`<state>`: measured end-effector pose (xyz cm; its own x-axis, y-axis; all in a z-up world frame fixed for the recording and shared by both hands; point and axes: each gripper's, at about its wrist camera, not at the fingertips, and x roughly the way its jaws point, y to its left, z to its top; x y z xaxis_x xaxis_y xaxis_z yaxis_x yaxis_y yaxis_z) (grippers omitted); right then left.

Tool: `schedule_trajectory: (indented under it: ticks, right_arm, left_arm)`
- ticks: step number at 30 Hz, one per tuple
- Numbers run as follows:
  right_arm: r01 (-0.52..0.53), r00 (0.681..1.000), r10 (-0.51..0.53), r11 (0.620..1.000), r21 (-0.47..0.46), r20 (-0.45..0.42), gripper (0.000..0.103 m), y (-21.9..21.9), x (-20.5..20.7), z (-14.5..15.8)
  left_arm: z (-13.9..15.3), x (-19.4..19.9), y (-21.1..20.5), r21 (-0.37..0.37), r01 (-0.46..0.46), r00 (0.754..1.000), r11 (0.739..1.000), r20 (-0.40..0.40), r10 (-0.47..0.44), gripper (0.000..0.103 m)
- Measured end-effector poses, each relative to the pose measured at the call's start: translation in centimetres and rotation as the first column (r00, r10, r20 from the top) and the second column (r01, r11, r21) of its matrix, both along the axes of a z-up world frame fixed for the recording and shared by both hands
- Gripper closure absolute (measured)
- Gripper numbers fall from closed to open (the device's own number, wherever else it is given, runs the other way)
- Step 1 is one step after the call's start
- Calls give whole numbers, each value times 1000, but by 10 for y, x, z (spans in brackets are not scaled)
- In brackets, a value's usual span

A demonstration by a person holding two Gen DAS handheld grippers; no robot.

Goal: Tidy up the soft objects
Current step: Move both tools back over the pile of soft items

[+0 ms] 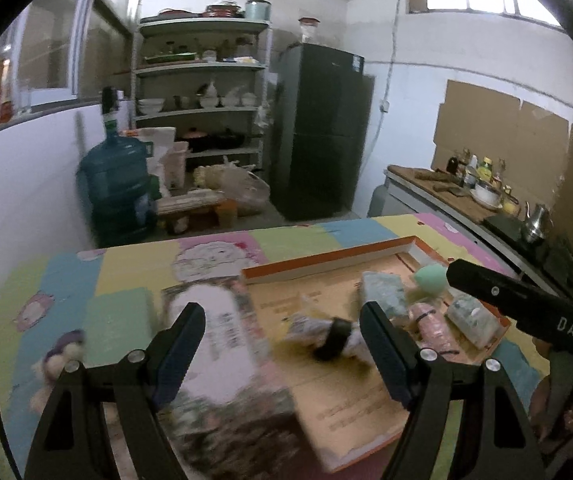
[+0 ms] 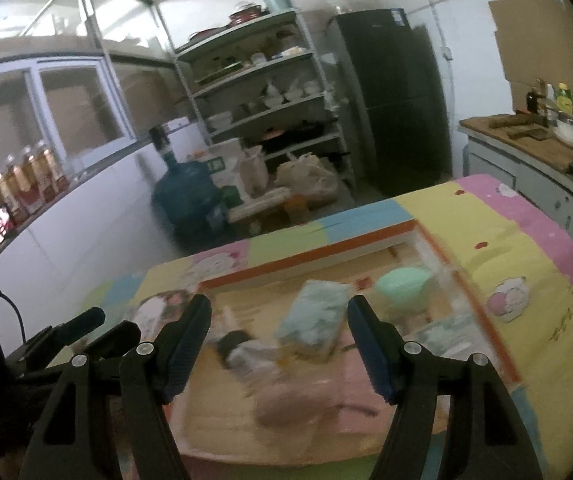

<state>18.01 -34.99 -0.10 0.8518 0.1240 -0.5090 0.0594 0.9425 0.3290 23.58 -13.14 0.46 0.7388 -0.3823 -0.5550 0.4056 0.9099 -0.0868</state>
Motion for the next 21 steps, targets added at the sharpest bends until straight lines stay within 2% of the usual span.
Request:
schedule_trajectory:
  ticks: [7,12,16,21]
  right_arm:
    - [-58,998,58,998,-19,13,31,52,-4,4]
    - [-82,996,83,996,-36,29,31,81,-9,2]
    - [-109,993,110,993,-36,35,31,97,-10,-2]
    - [-197,980,199,978,-68,25,31,129,-13,-13]
  left_arm:
    - [5,-15,71,-61,-99,995,993,25,101,24]
    - [2,-27,117,-65,-169,984,983,39,172,24]
    - [-4,-35,146,-77,-208,977,975,28,211,24]
    - [-19,-45,184,-103,-273,962,956,-5,274,24]
